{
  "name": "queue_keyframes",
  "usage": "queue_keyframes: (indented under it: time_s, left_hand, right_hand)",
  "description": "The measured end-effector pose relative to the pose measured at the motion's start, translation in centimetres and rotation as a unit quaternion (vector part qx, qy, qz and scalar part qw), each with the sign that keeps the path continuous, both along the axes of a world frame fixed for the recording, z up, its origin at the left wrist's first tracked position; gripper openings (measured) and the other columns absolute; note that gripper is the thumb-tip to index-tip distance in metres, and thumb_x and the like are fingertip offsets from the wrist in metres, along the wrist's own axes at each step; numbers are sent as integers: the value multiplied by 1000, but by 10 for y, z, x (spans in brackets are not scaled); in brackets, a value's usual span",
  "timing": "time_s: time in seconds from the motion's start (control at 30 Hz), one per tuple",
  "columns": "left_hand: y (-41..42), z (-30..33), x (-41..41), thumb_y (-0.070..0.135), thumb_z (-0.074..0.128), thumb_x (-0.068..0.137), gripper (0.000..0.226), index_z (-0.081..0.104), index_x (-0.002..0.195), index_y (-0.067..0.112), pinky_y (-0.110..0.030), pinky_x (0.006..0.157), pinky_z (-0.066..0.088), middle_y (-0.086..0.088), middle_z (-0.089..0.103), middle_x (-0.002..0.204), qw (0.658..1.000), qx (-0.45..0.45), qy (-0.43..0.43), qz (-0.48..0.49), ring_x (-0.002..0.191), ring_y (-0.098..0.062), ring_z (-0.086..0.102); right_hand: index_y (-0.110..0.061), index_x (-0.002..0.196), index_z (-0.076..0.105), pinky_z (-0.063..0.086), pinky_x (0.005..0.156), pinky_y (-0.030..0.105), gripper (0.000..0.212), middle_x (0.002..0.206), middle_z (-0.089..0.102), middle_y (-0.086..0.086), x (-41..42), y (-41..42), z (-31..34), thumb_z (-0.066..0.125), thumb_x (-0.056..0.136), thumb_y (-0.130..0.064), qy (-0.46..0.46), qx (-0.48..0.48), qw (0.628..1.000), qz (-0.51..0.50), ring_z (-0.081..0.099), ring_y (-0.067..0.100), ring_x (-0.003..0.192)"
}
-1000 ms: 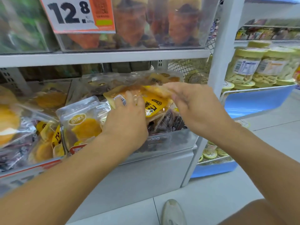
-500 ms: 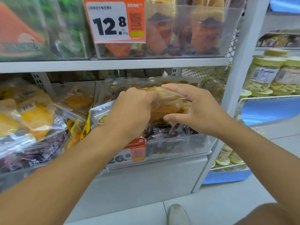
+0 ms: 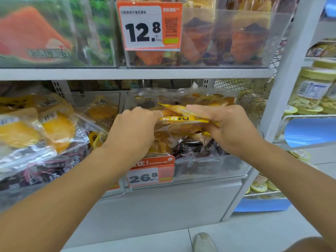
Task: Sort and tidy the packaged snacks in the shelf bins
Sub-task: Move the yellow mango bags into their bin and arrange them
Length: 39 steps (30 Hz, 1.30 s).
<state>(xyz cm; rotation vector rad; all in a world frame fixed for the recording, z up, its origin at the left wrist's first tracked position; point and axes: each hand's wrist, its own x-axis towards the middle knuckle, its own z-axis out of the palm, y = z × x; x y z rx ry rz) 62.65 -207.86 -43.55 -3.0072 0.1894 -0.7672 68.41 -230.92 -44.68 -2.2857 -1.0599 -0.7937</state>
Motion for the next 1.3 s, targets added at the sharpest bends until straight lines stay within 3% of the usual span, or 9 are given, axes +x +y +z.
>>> queue_keyframes:
  time_s: [0.1, 0.23, 0.33, 0.43, 0.6, 1.03, 1.1, 1.17, 1.3]
  left_hand:
    - [14, -1, 5, 16, 51, 97, 26, 70, 114, 21, -40, 68, 52, -6, 74, 93, 992, -54, -83, -82, 82, -35, 67]
    - [30, 9, 4, 17, 49, 88, 26, 73, 97, 11, -48, 61, 57, -9, 75, 85, 967, -98, -168, -162, 76, -35, 71]
    - [48, 19, 2, 14, 56, 95, 20, 74, 104, 14, -46, 64, 55, -4, 76, 93, 959, -79, -204, -178, 85, -30, 72]
    - [70, 25, -5, 28, 51, 103, 29, 74, 113, 13, -43, 69, 57, -4, 77, 103, 953, -61, -232, -187, 93, -27, 73]
    - [115, 20, -19, 2, 64, 90, 27, 75, 113, 10, -38, 70, 57, -7, 77, 104, 947, -25, -284, -151, 91, -26, 74]
    - [243, -2, -67, 1, 58, 90, 29, 74, 113, 8, -44, 76, 60, -10, 75, 109, 942, -34, -333, -18, 98, -29, 73]
    - [254, -3, -77, 0, 65, 86, 27, 77, 107, 11, -45, 70, 59, -12, 76, 102, 952, -29, -300, 53, 91, -34, 74]
    - [256, 0, -84, 3, 72, 82, 26, 79, 101, 19, -49, 67, 58, -15, 76, 93, 976, -29, -170, 130, 82, -41, 71]
    - [249, 10, -86, 23, 61, 78, 55, 56, 133, 30, -42, 90, 52, -4, 65, 125, 969, -142, 74, 188, 110, -34, 61]
  right_hand:
    - [-13, 130, 66, 44, 94, 6, 50, 117, 67, -8, -4, 3, 6, 71, 84, 7, -37, 27, 999, 2, 60, -2, 106]
    - [-7, 130, 65, 47, 92, 8, 44, 121, 67, -1, -11, 12, 10, 67, 88, 7, -60, 80, 995, 26, 62, 2, 109]
    - [-4, 129, 65, 49, 93, 11, 38, 122, 65, -1, -15, 27, 12, 60, 92, 3, -74, 110, 990, 46, 63, 4, 111]
    - [-4, 130, 64, 46, 100, 13, 39, 127, 61, -2, -17, 47, 14, 56, 92, 2, -95, 104, 988, 65, 59, 6, 119]
    - [-5, 134, 60, 42, 108, 17, 54, 133, 56, -3, -15, 89, 16, 65, 84, 16, -120, 83, 984, 98, 51, 1, 126]
    - [-13, 138, 58, 47, 109, 40, 55, 138, 60, 10, -4, 251, 15, 64, 88, 7, -44, 11, 979, 198, 56, 20, 129]
    - [-22, 139, 58, 48, 107, 41, 53, 139, 60, 8, -4, 278, 17, 57, 91, -2, 15, -36, 982, 183, 58, 24, 128]
    - [-37, 144, 50, 50, 102, 41, 65, 142, 58, 4, -6, 296, 16, 50, 89, -3, 73, -143, 977, 140, 58, 28, 127]
    - [-30, 156, 30, 40, 112, 42, 81, 158, 37, -4, -14, 295, 16, 56, 85, -1, 106, -279, 945, 132, 41, 23, 141]
